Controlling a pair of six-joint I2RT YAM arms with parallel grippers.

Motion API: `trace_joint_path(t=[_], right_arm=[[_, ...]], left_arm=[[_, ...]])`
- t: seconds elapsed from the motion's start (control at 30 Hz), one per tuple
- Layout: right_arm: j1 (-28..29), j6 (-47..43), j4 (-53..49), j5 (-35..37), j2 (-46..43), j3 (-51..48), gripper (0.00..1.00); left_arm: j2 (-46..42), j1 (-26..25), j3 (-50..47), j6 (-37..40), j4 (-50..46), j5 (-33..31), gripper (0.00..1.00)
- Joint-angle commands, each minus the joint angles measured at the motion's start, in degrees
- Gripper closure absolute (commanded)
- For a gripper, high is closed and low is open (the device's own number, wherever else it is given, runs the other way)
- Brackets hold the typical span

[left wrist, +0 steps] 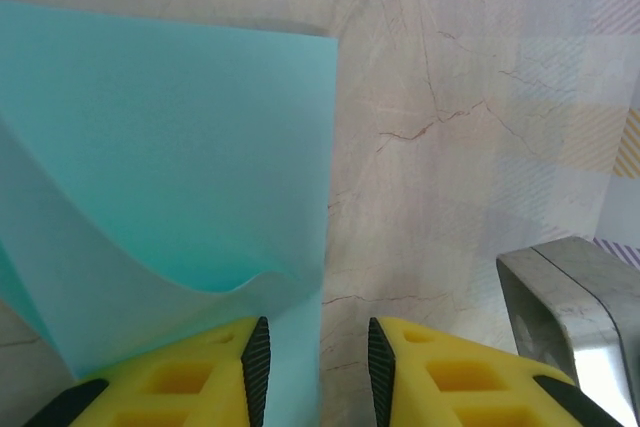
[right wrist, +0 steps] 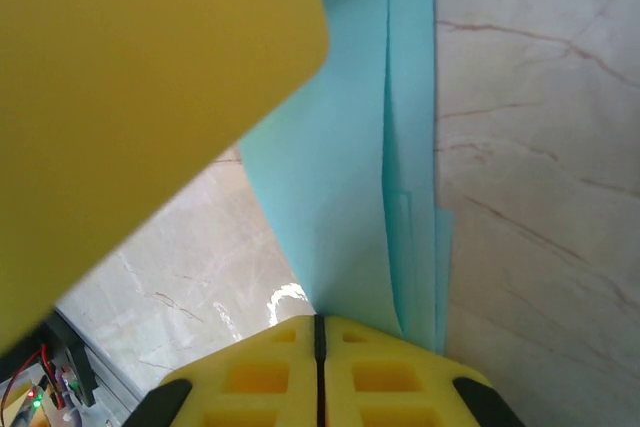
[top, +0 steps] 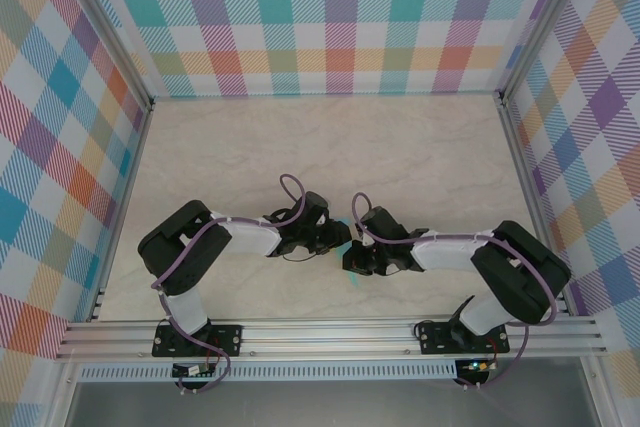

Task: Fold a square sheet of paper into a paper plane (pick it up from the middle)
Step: Fold the wing for the fifth time at the center of the table.

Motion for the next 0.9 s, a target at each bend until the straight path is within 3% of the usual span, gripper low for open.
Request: trace_joint_path(t=[0.0,0.3,0.47,0.87], right_arm=[[-0.3,-0.8,-3.8,2.0,2.6,-2.7,0.96],[-0.3,0.8,-0.3,-0.1,1.6,-7.2,0.96],[-0.3,0.9,0.1,-0.6,2.6,-6.4,0.96],[-0.3,1.5,1.0,-1.7,4.6,-6.1,0.96]], left_arm=[[-0.8,0.0,0.7,2.4,-5.3,-1.8,0.64],[-9.7,0.1,1.5,6.5,-7.7,-3.6,0.54],[-13.8,0.1,-1.2,7.1,-8.6,-4.3,0.55],[-8.4,0.1,-4.1,7.2,0.5,-3.6,0.63]])
